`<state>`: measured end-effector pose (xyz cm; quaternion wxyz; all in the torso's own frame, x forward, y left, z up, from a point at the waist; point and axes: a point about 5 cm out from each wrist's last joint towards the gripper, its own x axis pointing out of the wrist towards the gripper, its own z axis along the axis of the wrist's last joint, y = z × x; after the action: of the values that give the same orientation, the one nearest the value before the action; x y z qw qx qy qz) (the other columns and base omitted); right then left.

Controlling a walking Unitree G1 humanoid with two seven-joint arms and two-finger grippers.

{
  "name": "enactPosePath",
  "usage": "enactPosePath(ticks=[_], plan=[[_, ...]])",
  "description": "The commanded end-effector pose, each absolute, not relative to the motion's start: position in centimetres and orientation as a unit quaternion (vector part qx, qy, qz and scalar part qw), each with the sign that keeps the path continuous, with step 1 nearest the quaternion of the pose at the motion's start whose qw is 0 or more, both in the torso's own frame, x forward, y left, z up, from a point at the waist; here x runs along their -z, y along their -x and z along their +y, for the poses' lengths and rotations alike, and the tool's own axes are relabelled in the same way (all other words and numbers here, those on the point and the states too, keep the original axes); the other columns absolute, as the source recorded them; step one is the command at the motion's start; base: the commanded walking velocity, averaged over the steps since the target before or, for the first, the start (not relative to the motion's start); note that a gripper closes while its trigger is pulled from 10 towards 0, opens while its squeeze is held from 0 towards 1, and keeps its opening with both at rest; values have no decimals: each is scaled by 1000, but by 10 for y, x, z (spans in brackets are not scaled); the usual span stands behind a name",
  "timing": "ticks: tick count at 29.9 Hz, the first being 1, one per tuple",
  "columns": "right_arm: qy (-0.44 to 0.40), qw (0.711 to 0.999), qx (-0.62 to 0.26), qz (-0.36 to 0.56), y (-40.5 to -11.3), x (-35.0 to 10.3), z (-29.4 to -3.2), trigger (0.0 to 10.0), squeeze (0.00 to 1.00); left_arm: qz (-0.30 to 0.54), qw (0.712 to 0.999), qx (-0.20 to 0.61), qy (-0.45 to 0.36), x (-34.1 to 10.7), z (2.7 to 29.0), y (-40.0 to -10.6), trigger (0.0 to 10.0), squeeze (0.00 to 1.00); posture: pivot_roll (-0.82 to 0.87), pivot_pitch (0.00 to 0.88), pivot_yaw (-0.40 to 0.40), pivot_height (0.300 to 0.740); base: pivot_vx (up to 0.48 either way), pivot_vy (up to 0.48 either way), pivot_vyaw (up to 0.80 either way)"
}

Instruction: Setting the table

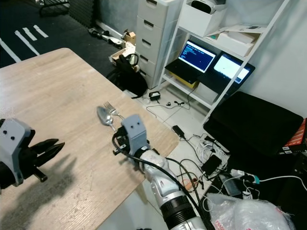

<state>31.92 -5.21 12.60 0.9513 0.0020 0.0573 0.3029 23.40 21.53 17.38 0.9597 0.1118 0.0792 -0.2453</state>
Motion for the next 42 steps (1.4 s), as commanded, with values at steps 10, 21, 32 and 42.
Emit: enactPosePath(ticks=[10,21,32,42], plan=[[-86,959,-257,-82,-314,-182,-70,10000,0,59,984,147,-82,-167,214,-250,10000,0,70,82,-1,740,0,0,0],[-91,986,-56,-124,-311,-177,-122,10000,0,20,998,52,-32,-168,195,-265,10000,0,60,83,10,740,0,0,0],[-41,985,-17,-167,-297,-187,-138,10000,0,-33,997,42,-58,-185,182,-264,10000,0,56,77,29,740,0,0,0],[-36,981,-21,-190,-293,-200,-137,10000,0,-47,987,123,-91,-196,170,-235,10000,0,64,79,26,740,0,0,0]])
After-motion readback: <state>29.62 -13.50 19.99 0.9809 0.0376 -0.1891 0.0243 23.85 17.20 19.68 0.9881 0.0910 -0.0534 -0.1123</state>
